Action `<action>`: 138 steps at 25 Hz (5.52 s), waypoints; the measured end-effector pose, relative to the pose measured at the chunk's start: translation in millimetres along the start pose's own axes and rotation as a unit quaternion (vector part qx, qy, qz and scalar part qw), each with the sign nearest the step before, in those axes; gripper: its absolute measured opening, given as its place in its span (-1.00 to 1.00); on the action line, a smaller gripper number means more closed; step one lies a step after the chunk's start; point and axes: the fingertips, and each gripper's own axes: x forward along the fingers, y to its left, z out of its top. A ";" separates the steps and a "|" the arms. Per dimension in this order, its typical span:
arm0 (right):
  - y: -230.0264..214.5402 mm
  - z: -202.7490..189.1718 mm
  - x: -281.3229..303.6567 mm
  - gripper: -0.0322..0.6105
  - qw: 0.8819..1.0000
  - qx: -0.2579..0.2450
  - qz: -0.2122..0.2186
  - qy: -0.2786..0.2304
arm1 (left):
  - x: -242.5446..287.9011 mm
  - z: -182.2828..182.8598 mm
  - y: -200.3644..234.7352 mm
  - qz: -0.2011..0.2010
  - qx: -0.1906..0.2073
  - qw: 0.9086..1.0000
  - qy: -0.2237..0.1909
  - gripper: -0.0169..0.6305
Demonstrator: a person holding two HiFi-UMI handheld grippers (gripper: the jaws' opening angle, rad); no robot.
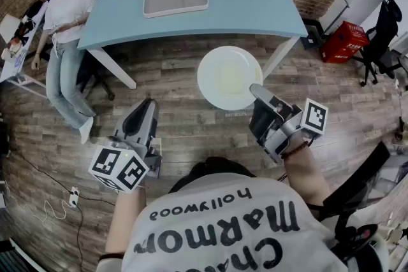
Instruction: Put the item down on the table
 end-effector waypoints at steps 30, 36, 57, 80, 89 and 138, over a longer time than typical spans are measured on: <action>-5.8 5.9 23.0 -0.77 0.998 0.022 0.028 -0.043 | 7.7 1.0 34.2 -0.015 0.015 1.000 0.002 -0.83; -14.3 32.7 38.9 -0.77 0.999 0.015 0.025 -0.032 | 40.0 3.4 42.6 -0.015 0.021 1.000 0.008 -0.83; -66.7 162.1 119.4 -0.77 0.999 0.033 -0.007 0.018 | 176.5 1.0 82.0 0.023 -0.009 0.999 0.031 -0.83; -100.1 245.4 185.6 -0.77 0.997 0.053 -0.011 0.057 | 275.0 18.0 110.7 0.045 -0.005 0.999 0.029 -0.83; -105.9 255.6 191.1 -0.77 0.996 0.053 -0.012 0.065 | 291.3 20.7 108.2 0.043 0.003 0.999 0.027 -0.83; -183.7 302.6 366.1 -0.77 0.993 0.091 -0.050 0.051 | 389.4 39.4 298.2 0.045 -0.035 0.994 0.094 -0.83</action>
